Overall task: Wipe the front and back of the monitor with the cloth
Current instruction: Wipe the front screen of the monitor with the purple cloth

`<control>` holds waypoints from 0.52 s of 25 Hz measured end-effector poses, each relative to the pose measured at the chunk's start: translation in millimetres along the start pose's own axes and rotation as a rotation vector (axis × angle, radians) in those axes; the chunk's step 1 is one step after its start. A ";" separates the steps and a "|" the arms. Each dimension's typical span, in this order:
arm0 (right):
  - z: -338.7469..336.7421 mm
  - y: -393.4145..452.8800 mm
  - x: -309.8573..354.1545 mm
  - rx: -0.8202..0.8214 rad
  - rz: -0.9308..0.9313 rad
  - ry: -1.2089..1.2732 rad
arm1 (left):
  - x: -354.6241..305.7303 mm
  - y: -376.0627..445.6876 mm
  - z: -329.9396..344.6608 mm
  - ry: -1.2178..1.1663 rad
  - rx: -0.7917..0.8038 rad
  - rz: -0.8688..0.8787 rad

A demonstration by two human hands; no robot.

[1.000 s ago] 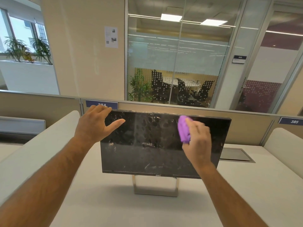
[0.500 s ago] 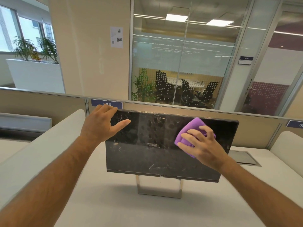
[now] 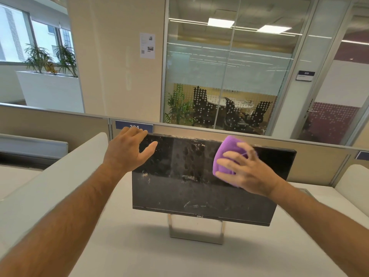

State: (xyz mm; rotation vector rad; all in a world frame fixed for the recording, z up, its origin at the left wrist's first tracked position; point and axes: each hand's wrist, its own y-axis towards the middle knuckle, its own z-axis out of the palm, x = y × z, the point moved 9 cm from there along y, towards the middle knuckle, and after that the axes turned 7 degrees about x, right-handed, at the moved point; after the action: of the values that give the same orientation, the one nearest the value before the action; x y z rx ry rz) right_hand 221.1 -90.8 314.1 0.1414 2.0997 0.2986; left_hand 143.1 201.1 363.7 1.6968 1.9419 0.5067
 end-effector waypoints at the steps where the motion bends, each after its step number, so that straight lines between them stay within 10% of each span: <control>1: 1.4 0.5 16.0 0.029 -0.128 -0.021 | 0.0 0.0 -0.4 -0.003 0.002 0.000; 6: -12.3 12.5 -23.0 -0.089 0.139 0.091 | -0.8 -1.9 -1.1 -0.009 0.012 0.014; 10: -3.5 13.5 27.8 0.001 -0.226 0.020 | -2.1 -3.6 -3.1 -0.020 0.012 0.027; 13: -11.0 18.9 -14.1 -0.086 0.081 0.114 | -1.3 -3.6 -3.2 -0.019 0.020 0.029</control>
State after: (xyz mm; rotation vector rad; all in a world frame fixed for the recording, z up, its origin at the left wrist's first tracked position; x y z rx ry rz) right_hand 218.8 -77.4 336.4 0.1620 2.1933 0.4546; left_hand 138.4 199.4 364.4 1.7385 1.9176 0.4815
